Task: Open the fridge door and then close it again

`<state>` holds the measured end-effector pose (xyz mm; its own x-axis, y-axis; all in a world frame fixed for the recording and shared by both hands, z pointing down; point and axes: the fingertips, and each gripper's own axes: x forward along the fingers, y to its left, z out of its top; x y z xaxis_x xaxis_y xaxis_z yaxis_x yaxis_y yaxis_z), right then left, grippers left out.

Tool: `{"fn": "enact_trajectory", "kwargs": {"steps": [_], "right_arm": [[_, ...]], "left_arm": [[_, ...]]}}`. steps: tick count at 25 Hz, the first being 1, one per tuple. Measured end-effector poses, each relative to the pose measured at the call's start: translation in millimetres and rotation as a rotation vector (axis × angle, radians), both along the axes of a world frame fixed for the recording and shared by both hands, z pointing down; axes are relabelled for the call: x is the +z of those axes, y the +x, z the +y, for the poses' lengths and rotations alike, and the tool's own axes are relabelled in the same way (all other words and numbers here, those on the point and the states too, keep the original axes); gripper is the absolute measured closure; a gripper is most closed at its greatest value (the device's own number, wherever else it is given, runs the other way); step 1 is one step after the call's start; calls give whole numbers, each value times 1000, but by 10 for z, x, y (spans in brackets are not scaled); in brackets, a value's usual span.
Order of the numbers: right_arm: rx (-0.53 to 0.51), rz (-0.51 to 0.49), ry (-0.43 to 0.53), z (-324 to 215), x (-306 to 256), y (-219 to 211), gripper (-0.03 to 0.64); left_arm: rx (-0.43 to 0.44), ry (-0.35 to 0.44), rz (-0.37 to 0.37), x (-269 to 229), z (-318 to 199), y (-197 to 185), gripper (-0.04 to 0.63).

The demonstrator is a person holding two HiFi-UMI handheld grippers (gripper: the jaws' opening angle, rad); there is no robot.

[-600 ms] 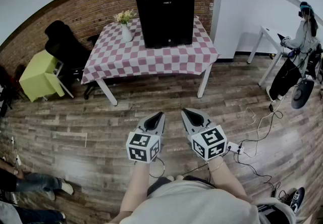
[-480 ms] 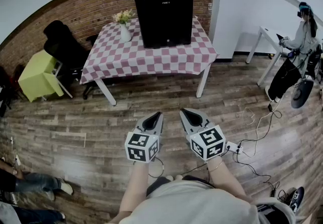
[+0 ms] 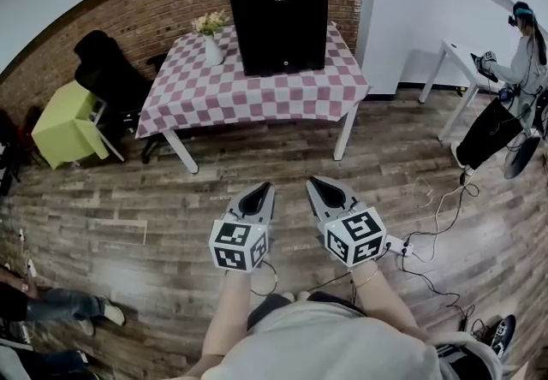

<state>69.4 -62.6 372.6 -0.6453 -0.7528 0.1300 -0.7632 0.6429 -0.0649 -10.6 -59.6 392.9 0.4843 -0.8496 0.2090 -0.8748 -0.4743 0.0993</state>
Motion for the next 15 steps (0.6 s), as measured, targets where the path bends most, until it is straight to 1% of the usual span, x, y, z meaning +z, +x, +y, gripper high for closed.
{"fn": "enact_trajectory", "kwargs": {"steps": [4,9,11,15], "right_arm": [[0,15,9,-6,31,35,618],[-14,42,24,-6,51,90,617],[-23,40,23,3,72,105,569],[-39,32,16,24,98,161,534]], "left_arm": [[1,9,-10,-6,-19,25,578],[52,14,-27,28,14,209,577],[52,19,-28,36,17,256,577],[28,25,-34,26,23,298,573]]}}
